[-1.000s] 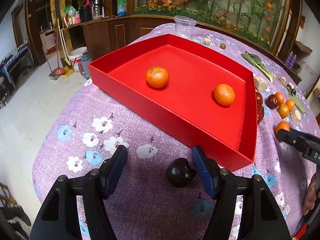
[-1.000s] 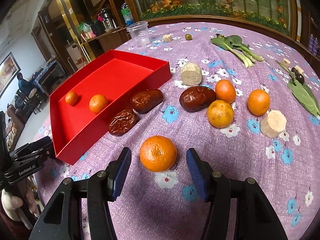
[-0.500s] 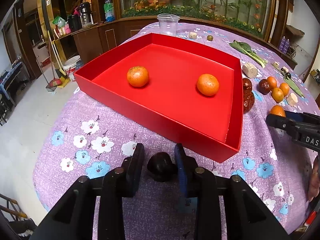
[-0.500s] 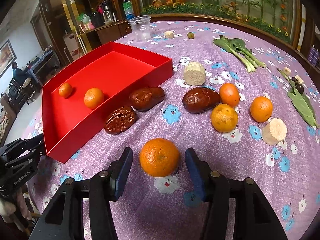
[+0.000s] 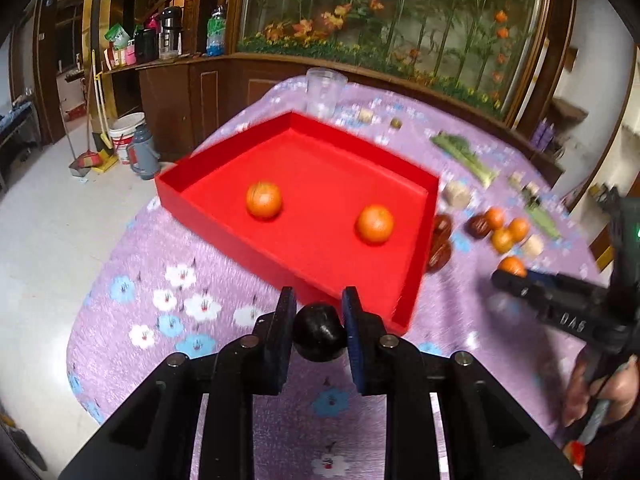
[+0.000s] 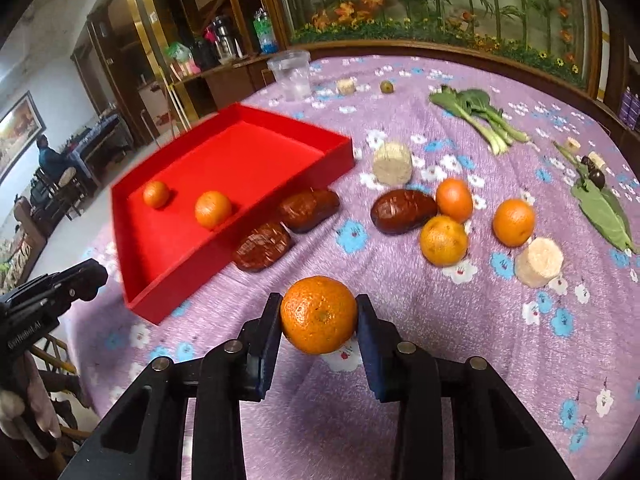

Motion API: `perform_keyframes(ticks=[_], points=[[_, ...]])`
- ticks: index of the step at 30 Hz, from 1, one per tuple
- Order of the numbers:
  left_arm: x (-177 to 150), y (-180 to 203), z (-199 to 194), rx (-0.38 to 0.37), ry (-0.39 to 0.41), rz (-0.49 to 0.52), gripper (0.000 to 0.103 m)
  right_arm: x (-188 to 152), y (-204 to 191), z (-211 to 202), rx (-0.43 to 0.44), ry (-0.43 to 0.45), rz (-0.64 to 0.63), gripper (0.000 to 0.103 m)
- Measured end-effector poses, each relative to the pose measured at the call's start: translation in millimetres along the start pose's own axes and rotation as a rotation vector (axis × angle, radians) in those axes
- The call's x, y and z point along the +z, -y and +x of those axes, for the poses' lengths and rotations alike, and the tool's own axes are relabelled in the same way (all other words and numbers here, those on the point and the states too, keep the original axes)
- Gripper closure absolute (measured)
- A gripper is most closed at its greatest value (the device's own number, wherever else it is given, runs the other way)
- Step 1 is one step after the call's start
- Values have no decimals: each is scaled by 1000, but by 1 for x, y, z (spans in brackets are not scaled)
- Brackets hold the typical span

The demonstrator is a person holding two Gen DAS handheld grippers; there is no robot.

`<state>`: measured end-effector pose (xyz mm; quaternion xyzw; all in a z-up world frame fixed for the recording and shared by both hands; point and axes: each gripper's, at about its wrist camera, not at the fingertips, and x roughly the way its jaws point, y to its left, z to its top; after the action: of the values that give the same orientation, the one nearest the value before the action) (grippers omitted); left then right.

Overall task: Organize fruits
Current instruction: 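Carry the date into the red tray and release while the right tool drops its tangerine there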

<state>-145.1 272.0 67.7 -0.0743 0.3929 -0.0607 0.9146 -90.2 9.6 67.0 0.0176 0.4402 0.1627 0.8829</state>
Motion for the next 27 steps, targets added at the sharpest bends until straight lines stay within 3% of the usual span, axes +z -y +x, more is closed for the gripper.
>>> perform_keyframes(ticks=[5, 12, 22, 27], points=[[33, -1, -15, -27, 56, -12, 80, 16, -13, -21, 37, 51, -28, 64], [73, -3, 3, 13, 84, -3, 80, 53, -43, -25, 117, 79, -73, 64], [91, -35, 82, 66, -28, -82, 80, 77, -80, 45, 202, -9, -77, 63], [93, -44, 92, 70, -40, -100, 80, 80, -82, 71, 221, -45, -52, 63]])
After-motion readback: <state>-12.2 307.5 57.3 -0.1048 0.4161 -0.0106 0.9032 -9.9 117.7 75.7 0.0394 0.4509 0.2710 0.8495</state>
